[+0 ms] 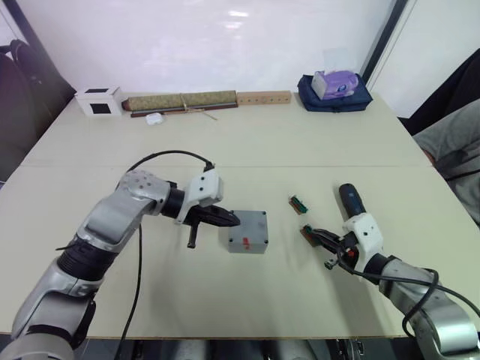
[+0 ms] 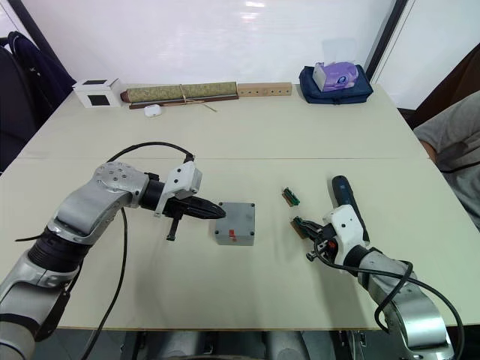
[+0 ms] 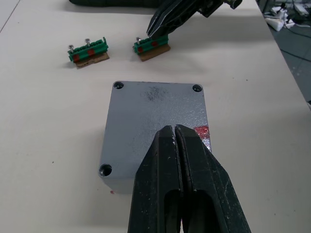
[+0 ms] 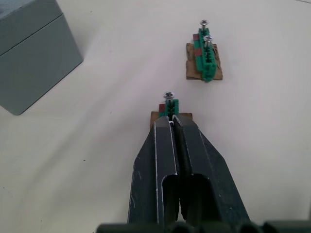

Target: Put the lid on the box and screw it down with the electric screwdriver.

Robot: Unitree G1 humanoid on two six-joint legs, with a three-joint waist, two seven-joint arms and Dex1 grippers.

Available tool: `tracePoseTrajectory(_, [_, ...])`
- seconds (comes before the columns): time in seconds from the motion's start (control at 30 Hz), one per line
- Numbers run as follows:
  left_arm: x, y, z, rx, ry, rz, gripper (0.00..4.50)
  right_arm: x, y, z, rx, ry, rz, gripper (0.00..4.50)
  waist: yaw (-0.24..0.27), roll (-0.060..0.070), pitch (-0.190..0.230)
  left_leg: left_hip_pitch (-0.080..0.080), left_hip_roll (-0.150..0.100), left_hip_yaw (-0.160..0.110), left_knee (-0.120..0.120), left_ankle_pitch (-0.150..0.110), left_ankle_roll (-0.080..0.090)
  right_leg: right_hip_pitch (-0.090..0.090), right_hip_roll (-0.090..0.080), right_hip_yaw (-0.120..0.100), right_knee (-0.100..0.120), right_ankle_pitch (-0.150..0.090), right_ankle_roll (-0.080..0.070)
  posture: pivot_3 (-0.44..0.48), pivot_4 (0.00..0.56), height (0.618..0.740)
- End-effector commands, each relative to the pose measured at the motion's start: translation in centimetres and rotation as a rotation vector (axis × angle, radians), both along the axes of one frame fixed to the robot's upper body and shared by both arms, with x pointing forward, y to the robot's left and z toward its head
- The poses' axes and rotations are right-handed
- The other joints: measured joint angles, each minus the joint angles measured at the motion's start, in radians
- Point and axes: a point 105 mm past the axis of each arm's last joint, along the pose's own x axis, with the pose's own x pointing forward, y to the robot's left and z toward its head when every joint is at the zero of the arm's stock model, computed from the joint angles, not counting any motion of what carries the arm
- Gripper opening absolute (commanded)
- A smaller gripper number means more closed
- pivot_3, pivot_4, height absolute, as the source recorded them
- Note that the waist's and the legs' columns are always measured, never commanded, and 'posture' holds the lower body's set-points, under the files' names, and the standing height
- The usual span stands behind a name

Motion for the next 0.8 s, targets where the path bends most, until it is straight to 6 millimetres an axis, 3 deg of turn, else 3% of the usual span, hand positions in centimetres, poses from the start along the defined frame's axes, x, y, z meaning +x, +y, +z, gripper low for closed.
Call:
tracePoseTrajectory(0.03, [0.4, 0.4, 0.7, -0.009, -0.038, 0.017, 0.00, 0.2, -0.1, 2.1, 0.006, -0.078, -0.005, 0.01, 0.000, 0.000, 0.000, 0.000, 0.000, 0.000, 0.000, 0.000, 0.000, 0.000, 0.000, 0.000, 0.000, 0.000, 0.000, 0.000, 0.150, 0.740])
tracePoseTrajectory(0.3, [2.1, 2.1, 1.1, -0.034, -0.041, 0.118, 0.00, -0.4, 0.2, 4.7, 0.021, -0.146, 0.007, 0.01, 0.000, 0.000, 0.000, 0.000, 0.000, -0.001, 0.000, 0.000, 0.000, 0.000, 0.000, 0.000, 0.000, 0.000, 0.000, 0.000, 0.150, 0.740])
tracePoseTrajectory(0.47, [2.6, 3.3, 1.6, -0.067, -0.014, 0.176, 0.00, -0.3, 3.2, 7.1, 0.063, -0.209, 0.131, 0.01, -0.003, 0.000, 0.000, 0.000, 0.001, -0.001, 0.000, 0.000, 0.000, -0.001, 0.000, 0.000, 0.000, 0.000, 0.000, 0.000, 0.150, 0.740])
tracePoseTrajectory(0.53, [1.9, 3.7, 1.6, -0.104, 0.046, 0.179, 0.00, 0.1, 5.8, 7.7, 0.092, -0.228, 0.220, 0.01, -0.007, 0.000, 0.000, 0.000, 0.001, -0.002, 0.000, 0.000, 0.000, 0.000, 0.000, 0.000, 0.000, 0.000, 0.000, 0.000, 0.150, 0.740])
tracePoseTrajectory(0.8, [0.5, 3.6, 1.4, -0.154, 0.080, 0.226, 0.00, 1.4, 9.3, 6.9, 0.112, -0.227, 0.297, 0.01, 0.004, 0.000, 0.001, -0.002, 0.002, -0.003, 0.000, 0.000, 0.001, -0.001, -0.002, 0.000, 0.000, 0.000, 0.000, 0.000, 0.150, 0.740])
